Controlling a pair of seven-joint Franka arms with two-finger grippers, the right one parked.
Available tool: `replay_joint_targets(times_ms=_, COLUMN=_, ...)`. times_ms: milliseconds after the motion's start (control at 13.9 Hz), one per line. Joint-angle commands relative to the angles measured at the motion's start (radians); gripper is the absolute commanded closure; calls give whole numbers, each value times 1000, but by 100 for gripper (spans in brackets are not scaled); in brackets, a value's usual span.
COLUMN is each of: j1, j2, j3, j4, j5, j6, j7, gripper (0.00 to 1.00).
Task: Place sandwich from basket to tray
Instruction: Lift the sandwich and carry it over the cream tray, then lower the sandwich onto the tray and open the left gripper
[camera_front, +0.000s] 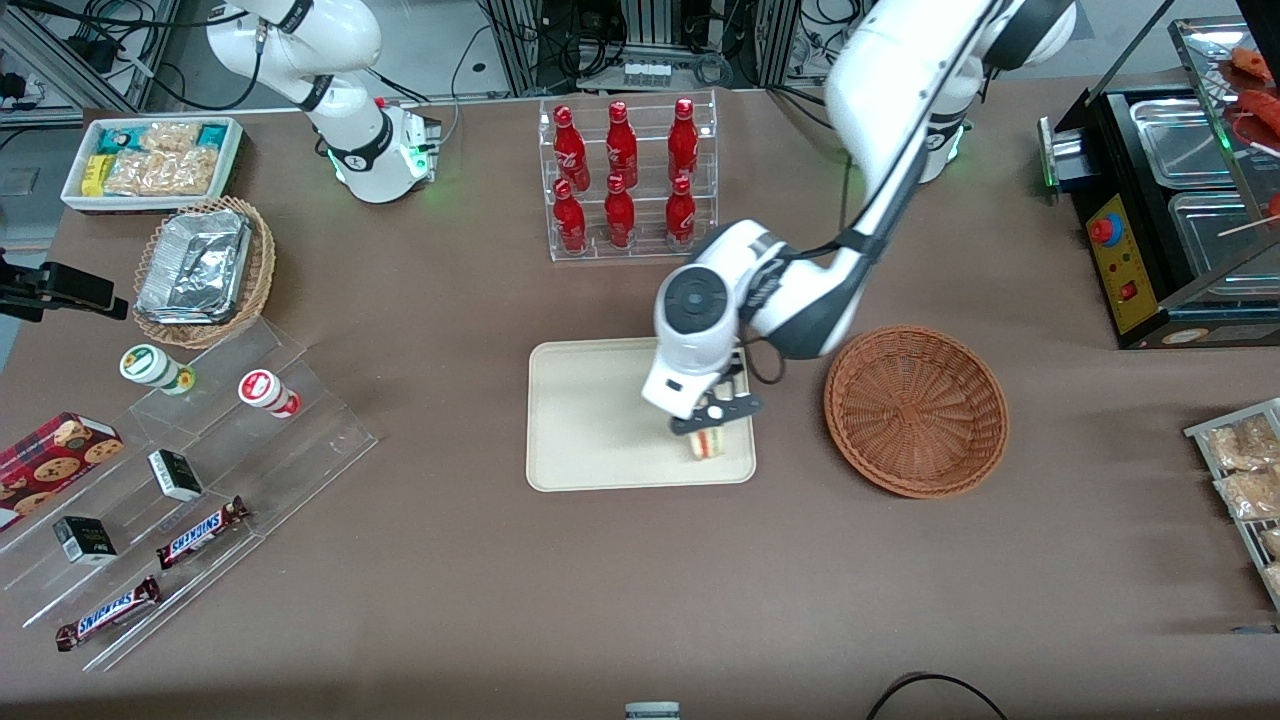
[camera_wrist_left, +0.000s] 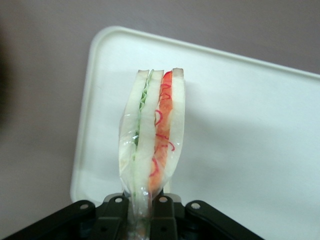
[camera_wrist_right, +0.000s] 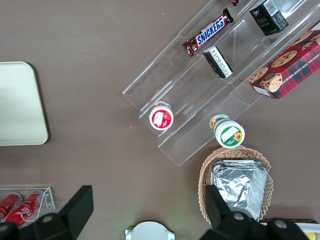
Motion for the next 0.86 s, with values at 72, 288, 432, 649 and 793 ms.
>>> replay_joint_targets(times_ms=72, j1=-57, j2=106, j3=12, j4=137, j5=0, j6=-14, j7=-80, gripper=100)
replay_joint_targets(times_ms=288, j1=-74, j2=115, j3=10, j4=137, j5=-11, j6=27, j7=-96, gripper=100)
replay_joint_targets(times_ms=432, j1=-74, j2=123, j3=10, j4=141, j5=-14, j6=36, j7=-97, gripper=100)
replay_joint_targets(times_ms=649, j1=-75, j2=138, j3=10, j4=139, j5=-14, j6=87, j7=-116, gripper=100)
replay_joint_targets(times_ms=793, j1=-75, j2=141, j3=10, j4=139, j5=-14, j6=93, j7=-122, gripper=100)
